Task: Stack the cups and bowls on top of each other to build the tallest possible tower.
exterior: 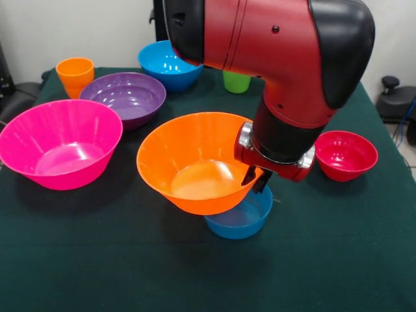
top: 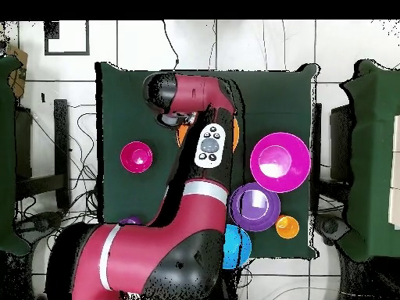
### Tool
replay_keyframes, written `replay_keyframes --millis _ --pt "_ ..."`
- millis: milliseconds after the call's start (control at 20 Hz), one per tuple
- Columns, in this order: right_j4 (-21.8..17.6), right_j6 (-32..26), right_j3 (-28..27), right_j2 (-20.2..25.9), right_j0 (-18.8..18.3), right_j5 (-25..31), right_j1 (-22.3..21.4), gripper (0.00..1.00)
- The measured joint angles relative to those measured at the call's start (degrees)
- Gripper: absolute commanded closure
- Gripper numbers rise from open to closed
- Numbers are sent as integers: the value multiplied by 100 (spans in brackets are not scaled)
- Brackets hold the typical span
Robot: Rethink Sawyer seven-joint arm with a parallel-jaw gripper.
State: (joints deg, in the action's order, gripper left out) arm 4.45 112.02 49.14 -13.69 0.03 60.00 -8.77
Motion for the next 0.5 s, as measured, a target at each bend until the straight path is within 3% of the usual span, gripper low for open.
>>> replay_keyframes --millis 500 --pt "85 81 -428 -200 89 326 264 100"
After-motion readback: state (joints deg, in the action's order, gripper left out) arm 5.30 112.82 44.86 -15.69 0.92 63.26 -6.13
